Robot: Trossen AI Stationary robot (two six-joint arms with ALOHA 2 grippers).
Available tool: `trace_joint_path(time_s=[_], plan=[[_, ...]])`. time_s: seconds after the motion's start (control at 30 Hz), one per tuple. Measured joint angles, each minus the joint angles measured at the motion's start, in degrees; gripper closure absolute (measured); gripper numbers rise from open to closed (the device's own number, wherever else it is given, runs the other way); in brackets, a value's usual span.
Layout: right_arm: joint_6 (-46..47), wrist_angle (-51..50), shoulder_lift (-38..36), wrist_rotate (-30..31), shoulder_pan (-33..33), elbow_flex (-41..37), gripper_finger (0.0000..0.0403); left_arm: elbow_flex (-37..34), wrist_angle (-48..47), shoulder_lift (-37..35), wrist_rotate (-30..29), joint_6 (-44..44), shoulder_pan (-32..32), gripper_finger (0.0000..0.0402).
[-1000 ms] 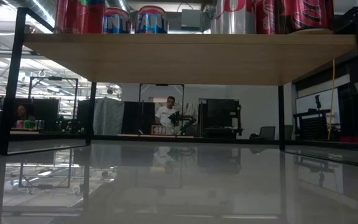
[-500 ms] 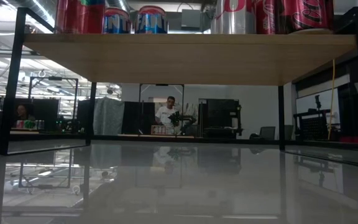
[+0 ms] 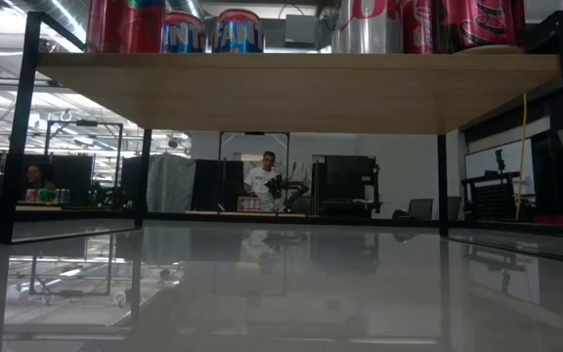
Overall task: Place canned beverage on shelf
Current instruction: Put the red soda can on the shelf
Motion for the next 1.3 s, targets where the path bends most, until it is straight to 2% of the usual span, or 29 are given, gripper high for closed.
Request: trace_joint_path(time_s=[0.17, 0.33, 0.77, 1.3], plan=[[0.0, 0.0, 0.0, 0.0, 0.0, 0.0, 0.0056, 0.0, -0.6, 0.0, 0.9, 18.6, 3.0, 0.0146], [0.0, 0.0, 0.0, 0.0, 0.0, 0.0, 0.0056, 0.1, -5.4, -0.1, 1.7, 30.6, 5.3, 0.0146], [0.0, 0.1, 0.0, 0.0, 0.0, 0.0, 0.0056, 0.1, -8.6, 0.0, 1.3, 36.3, 2.9, 0.0143], [0.1, 0.1, 0.0, 0.0, 0.0, 0.0, 0.0056, -0.3, -8.5, 0.3, 2.2, 35.5, 3.2, 0.0072]])
